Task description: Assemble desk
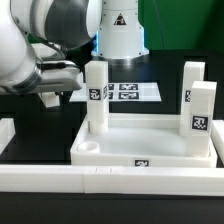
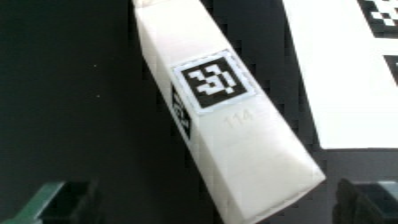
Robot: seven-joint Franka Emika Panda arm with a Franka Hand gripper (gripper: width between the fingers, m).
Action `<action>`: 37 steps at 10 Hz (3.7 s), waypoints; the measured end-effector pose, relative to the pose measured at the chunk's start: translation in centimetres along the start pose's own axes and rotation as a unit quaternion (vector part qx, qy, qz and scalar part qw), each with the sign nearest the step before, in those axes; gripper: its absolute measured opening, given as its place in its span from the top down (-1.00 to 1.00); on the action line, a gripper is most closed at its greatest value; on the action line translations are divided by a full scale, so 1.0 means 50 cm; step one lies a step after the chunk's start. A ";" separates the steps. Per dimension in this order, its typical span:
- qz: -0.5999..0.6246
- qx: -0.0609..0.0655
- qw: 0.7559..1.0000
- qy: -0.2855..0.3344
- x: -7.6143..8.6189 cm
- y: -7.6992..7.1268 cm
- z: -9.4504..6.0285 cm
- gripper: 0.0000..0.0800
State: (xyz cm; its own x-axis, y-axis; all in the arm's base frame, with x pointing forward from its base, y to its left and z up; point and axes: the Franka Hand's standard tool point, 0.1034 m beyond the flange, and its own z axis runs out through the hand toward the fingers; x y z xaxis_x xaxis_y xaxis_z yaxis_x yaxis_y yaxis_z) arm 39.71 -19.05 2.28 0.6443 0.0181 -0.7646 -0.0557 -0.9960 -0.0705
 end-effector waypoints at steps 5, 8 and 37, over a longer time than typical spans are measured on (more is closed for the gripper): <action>0.001 0.008 0.996 -0.086 -0.002 -0.021 0.007 -0.62; 0.002 0.003 0.997 -0.081 0.009 -0.015 0.031 -0.62; 0.030 0.087 0.956 0.279 -0.033 -0.079 -0.224 0.25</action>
Offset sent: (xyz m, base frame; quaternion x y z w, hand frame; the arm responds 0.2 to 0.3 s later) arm 0.0040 0.0131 0.0100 -0.0020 -0.1367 0.0133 0.9905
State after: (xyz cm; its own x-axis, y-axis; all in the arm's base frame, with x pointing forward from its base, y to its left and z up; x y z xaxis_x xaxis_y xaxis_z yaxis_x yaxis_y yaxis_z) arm 47.39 -16.13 10.99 0.9399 -0.1368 -0.3127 -0.2002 -0.9630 -0.1805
